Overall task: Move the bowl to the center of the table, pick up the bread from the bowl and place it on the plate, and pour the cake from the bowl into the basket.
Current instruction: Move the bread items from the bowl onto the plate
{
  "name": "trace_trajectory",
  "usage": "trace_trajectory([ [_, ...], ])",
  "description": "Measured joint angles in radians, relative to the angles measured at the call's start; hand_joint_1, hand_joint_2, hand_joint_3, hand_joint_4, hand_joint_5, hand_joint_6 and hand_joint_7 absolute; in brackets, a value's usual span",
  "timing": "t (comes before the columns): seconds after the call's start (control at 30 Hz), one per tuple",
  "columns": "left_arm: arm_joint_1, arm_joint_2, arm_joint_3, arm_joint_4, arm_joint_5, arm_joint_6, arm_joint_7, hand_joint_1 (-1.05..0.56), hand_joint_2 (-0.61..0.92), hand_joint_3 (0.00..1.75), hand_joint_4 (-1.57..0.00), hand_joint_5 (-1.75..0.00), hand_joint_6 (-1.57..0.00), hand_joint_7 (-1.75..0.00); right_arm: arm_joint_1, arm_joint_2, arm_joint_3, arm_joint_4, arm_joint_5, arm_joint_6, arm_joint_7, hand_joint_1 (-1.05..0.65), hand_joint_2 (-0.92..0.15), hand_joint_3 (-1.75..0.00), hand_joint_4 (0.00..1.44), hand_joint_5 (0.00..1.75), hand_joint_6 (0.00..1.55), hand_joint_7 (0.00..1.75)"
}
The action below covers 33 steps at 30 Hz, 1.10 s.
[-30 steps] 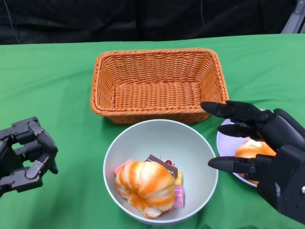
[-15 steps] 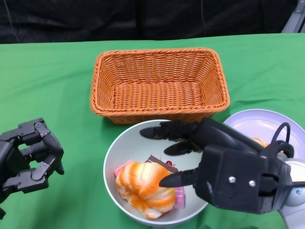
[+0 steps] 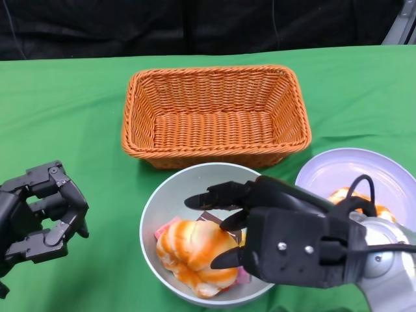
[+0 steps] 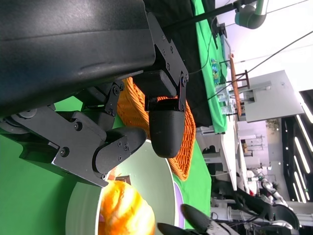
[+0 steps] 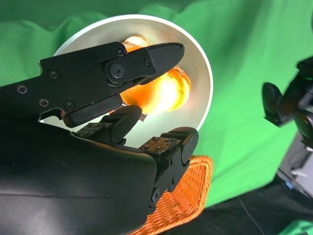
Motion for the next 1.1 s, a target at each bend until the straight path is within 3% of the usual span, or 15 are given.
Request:
trace_trajectory([
  [0.37,0.012,0.000,0.000,-0.015,-0.003,-0.003,0.000,-0.05,0.59,1.01,-0.73,-1.64,-0.75,-1.37,-0.025,-0.004,0.065,0.119,-0.069,-0.066,-0.020,-0.81,-0.92,-0.13,0.52,0.00,0.42,0.00],
  [0.77,0.021,0.000,0.000,-0.016,-0.003,-0.005,0.000,-0.03,0.60,1.02,-0.75,-1.66,-0.75,-1.38,-0.009,-0.002,0.098,0.112,-0.199,-0.106,-0.071,-0.80,-0.92,-0.13,0.58,0.03,0.46,0.01],
  [1.1,0.022,0.000,-0.001,-0.017,-0.003,-0.006,0.000,-0.03,0.59,1.04,-0.74,-1.66,-0.75,-1.38,0.007,0.053,0.192,0.195,-0.384,-0.131,-0.119,-0.77,-0.92,-0.16,0.59,0.03,0.44,0.00],
])
